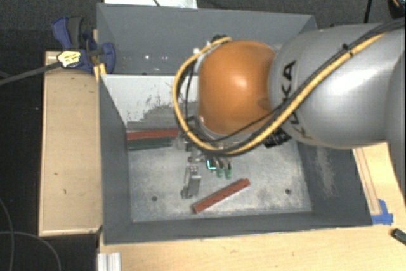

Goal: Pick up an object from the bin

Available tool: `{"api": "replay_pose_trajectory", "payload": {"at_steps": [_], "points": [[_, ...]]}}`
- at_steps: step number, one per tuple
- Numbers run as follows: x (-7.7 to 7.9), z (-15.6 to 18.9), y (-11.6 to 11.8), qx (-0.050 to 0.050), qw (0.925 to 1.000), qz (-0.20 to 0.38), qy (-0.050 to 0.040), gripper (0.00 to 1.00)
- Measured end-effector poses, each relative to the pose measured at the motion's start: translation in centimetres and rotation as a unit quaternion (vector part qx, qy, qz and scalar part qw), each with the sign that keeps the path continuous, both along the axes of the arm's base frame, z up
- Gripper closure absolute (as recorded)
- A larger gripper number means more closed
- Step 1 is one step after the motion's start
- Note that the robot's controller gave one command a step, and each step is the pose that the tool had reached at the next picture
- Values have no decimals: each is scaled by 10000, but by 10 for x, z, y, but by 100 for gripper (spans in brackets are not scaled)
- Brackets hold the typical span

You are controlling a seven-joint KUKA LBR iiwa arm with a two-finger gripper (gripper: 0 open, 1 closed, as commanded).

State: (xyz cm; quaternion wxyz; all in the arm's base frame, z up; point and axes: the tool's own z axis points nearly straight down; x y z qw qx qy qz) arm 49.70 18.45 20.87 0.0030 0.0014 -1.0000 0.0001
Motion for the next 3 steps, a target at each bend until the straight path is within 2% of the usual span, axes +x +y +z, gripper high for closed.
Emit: {"api": "replay_pose_trajectory", "payload": {"at_steps": [1, 2, 3], "points": [[-5, -90, -71, -18, 9999, 129, 4, 0], [-13, -139, -71, 9, 9977, 676, -60, 0], [-15, -138, -71, 10, 9979, 642, -42, 100]]}}
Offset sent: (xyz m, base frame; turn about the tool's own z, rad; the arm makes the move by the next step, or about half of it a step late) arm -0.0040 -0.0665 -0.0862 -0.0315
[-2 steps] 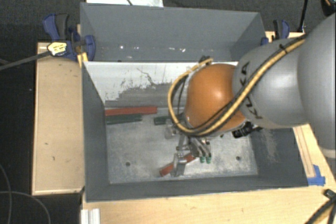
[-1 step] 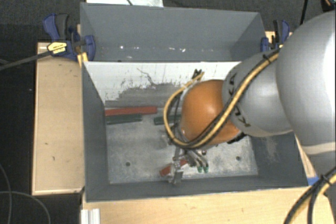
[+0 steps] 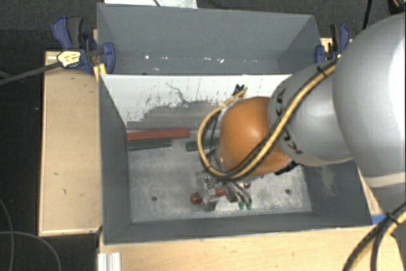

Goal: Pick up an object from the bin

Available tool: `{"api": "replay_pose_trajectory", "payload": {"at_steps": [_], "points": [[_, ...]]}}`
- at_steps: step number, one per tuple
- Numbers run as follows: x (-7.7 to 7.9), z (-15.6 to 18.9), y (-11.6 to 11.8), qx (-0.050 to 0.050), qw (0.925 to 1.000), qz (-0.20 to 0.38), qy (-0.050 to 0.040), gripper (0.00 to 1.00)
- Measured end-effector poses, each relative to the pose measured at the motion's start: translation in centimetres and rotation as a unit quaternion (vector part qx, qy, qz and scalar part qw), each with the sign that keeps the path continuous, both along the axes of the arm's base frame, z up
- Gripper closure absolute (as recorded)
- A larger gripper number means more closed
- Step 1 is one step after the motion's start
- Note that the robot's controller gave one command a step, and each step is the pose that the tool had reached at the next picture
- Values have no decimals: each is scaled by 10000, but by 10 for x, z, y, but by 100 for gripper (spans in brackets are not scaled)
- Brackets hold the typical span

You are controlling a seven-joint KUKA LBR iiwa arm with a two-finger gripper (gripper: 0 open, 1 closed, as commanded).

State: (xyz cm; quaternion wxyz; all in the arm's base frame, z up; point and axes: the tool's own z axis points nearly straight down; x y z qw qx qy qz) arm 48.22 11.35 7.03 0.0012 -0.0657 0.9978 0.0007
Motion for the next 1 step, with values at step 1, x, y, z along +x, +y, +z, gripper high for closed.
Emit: {"api": "replay_pose_trajectory", "payload": {"at_steps": [1], "points": [[1, 178, 67, 4, 9904, 1378, -36, 100]]}}
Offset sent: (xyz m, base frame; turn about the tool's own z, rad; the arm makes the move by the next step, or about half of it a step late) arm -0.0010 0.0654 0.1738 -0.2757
